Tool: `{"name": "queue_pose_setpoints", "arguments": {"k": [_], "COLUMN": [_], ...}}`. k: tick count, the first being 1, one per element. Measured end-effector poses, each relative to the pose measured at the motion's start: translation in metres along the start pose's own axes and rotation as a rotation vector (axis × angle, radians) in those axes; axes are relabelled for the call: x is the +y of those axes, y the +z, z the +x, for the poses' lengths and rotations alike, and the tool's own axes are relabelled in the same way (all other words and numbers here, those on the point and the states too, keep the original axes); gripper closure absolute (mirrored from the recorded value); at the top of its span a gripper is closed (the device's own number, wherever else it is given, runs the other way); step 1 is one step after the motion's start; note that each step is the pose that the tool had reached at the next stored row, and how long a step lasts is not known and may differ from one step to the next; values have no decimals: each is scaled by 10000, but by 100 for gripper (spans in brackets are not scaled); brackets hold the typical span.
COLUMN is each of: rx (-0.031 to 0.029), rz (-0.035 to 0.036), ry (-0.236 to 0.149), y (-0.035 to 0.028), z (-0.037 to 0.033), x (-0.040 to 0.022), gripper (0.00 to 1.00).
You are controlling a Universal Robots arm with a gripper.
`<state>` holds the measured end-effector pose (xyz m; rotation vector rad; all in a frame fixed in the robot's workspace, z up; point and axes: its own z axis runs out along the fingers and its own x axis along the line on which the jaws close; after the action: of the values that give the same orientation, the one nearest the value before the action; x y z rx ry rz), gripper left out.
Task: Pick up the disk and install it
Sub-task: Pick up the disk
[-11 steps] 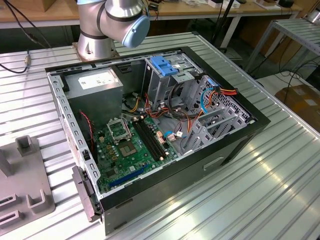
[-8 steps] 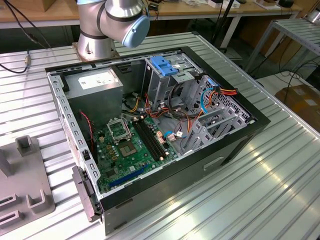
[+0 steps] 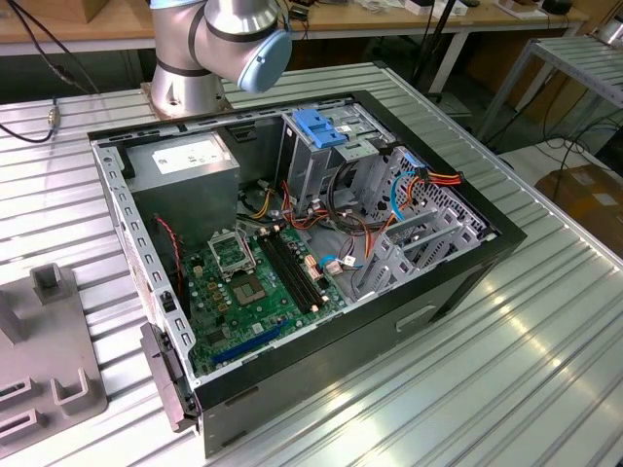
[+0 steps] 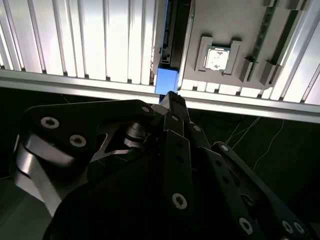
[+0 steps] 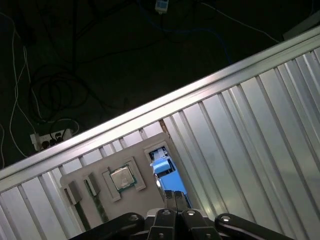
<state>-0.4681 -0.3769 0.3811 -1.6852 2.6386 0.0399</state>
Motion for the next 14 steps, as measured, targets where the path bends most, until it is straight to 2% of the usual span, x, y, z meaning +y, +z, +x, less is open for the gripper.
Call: {"name": "queue_pose_setpoints", "arguments": {"k": [14], "rx": [4], "rz": [-6], "ry": [-245], "y": [0], "z": [0], "x": [0], "gripper": [90]}}
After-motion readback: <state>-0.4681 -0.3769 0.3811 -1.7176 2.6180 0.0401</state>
